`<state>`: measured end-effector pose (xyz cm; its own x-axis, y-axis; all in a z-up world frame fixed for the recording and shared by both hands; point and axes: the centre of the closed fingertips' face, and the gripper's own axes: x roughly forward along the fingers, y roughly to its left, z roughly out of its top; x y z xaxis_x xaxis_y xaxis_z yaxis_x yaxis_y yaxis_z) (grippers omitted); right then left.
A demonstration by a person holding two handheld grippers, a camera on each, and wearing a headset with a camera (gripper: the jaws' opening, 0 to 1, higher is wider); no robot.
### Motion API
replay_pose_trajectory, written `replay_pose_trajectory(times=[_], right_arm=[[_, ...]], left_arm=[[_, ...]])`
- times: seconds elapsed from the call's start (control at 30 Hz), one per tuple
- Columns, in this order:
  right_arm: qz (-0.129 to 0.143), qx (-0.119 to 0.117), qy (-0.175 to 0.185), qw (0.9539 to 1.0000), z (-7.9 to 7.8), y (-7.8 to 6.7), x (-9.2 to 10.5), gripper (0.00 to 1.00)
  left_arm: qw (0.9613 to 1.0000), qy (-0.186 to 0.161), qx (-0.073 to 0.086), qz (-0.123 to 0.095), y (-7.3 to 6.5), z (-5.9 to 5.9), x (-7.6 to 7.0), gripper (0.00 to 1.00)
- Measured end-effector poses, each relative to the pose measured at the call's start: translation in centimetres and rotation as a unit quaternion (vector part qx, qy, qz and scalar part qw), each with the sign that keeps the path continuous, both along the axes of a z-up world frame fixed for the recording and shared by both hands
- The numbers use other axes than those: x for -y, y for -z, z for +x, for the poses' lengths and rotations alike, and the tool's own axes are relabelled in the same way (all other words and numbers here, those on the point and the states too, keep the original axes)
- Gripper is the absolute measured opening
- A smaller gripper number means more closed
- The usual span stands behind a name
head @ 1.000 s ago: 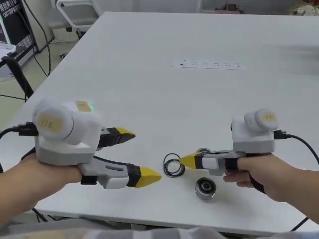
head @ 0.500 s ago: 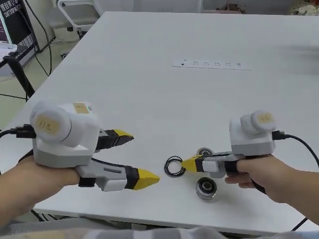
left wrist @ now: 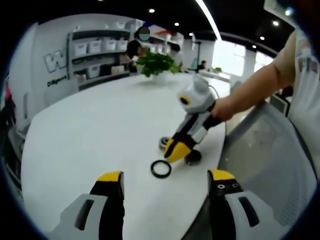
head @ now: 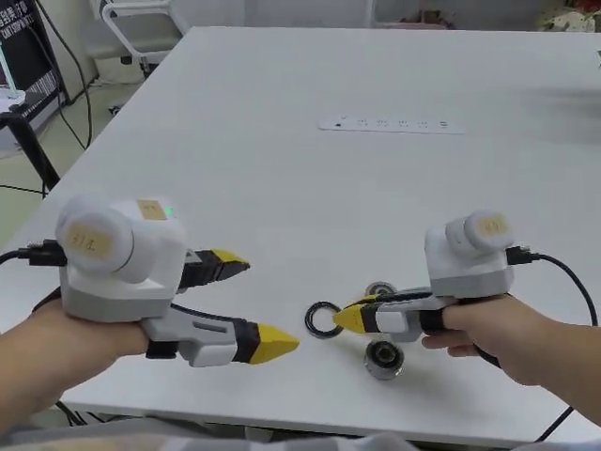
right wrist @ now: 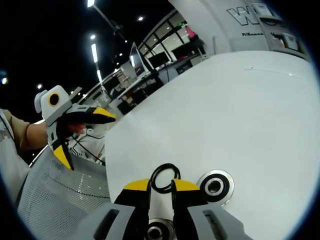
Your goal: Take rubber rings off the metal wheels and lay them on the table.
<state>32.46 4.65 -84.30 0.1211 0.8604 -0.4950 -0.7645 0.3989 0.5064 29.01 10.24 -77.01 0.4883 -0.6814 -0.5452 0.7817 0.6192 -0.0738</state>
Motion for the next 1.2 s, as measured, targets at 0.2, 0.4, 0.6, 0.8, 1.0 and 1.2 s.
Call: replay_pose_trajectory(times=[0.2, 0.4, 0.6, 0.8, 1.0, 1.2], right_arm=[[0.01, 0.011, 0.004, 0.9999, 0.2, -1.1, 0.5, 0.19], [0.027, 0.019, 0.011, 0.9994, 0.2, -2.5, 1.1, 0.24], [0.033, 0.048, 0.006, 0.9982, -0.2, -4.4, 1.7, 0.3], [0.039, 0.075, 0.007, 0.9964, -0.2, -6.1, 2.8, 0.36], [0.042, 0.102, 0.009, 0.9939, -0.5, -7.6, 4.1, 0.42], [0.034, 0.126, 0.013, 0.9914, -0.8, -8.2, 5.4, 0.51]], left_arm=[[1.0, 0.004, 0.001, 0.0, -0.1, 0.0, 0.4, 0.69], [1.0, 0.006, 0.003, -0.005, -0.6, 0.1, 0.8, 0.69], [0.9999, 0.005, 0.01, -0.009, -1.4, 0.2, 0.8, 0.69], [0.9998, 0.0, 0.015, -0.014, -2.1, 0.4, 0.6, 0.7], [0.9996, -0.005, 0.02, -0.018, -2.7, 0.4, 0.4, 0.7], [0.9995, -0.009, 0.023, -0.02, -3.1, 0.4, 0.4, 0.7]])
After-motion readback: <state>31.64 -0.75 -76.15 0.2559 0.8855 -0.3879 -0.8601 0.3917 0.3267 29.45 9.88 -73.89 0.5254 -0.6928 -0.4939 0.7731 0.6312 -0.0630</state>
